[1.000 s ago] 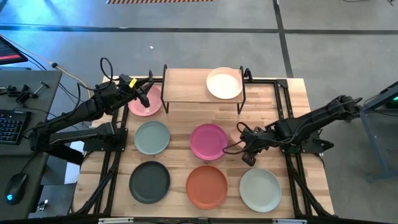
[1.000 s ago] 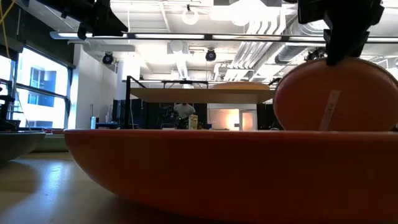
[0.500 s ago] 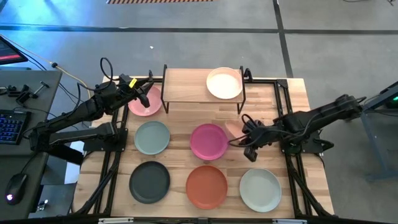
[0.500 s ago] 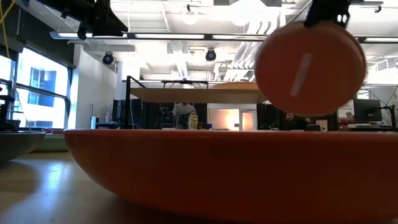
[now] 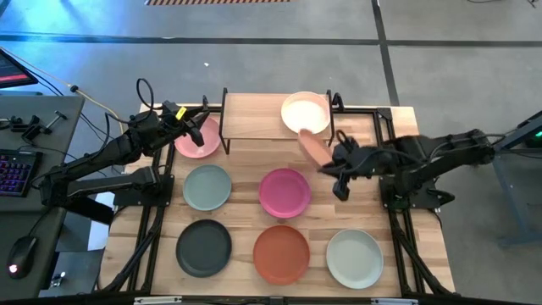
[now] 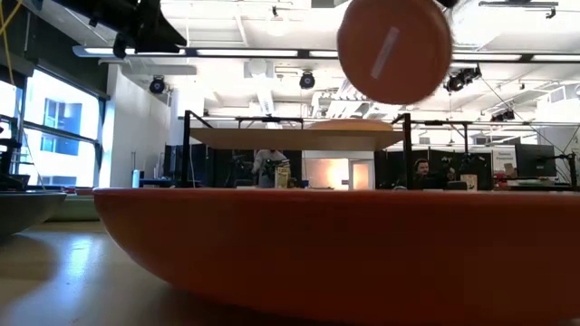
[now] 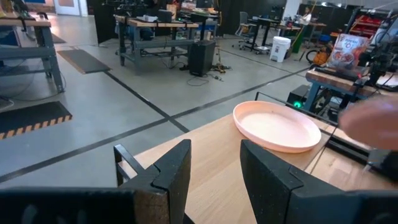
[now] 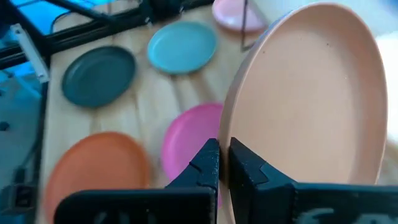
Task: Place and stack plates onto a shelf
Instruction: Stack the brown plate on top of the light orange plate on the shelf
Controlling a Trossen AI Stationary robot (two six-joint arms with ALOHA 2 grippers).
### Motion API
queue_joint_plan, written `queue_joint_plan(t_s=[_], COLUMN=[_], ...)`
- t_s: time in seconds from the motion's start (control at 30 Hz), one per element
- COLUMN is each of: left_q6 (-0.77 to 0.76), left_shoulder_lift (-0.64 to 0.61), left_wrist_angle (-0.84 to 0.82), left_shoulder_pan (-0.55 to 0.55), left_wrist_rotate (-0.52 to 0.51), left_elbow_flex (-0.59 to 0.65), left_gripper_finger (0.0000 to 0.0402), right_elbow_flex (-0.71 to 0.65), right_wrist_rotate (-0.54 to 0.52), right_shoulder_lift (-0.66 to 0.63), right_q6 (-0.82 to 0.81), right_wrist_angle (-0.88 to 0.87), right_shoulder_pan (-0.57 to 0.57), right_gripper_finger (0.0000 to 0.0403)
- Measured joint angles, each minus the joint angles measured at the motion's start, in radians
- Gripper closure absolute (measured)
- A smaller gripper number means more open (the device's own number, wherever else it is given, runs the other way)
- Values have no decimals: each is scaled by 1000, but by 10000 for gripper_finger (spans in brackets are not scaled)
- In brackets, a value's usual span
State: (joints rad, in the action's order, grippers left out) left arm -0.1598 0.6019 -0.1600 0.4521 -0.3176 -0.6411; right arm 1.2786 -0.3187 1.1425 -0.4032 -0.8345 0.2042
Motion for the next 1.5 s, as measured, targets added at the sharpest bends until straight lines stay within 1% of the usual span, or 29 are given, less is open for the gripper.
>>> queue_joint_plan(t_s=[0.2,0.33,0.6,0.77,0.83,0.93,1.07,1.3,1.4,1.5], left_q6=[-31,-47,-65,-74,-74,-74,-74,-74,-73,-73], left_shoulder_lift=[0,0,0,0,0,0,0,0,0,0], left_wrist_angle=[0,0,0,0,0,0,-1,-1,-1,-1], left_shoulder_pan=[0,0,0,0,0,0,0,0,0,0], left_wrist_rotate=[1,1,0,-8,-8,-12,-33,-37,-39,-39], left_elbow_flex=[0,0,0,0,0,0,0,0,0,0], left_gripper_finger=[273,273,273,273,273,273,273,273,273,273], right_elbow_flex=[70,93,96,96,96,96,96,96,96,96], right_wrist_rotate=[18,76,235,357,386,398,398,396,368,315], right_shoulder_lift=[0,0,15,65,94,136,178,242,271,300], right_q6=[235,368,637,828,909,1020,1128,1226,1269,1300], right_wrist_angle=[0,0,3,7,9,8,-22,-65,-66,-69], right_shoulder_pan=[-131,-231,-455,-578,-614,-652,-676,-689,-688,-686], right_gripper_finger=[403,403,403,403,403,403,403,403,403,403])
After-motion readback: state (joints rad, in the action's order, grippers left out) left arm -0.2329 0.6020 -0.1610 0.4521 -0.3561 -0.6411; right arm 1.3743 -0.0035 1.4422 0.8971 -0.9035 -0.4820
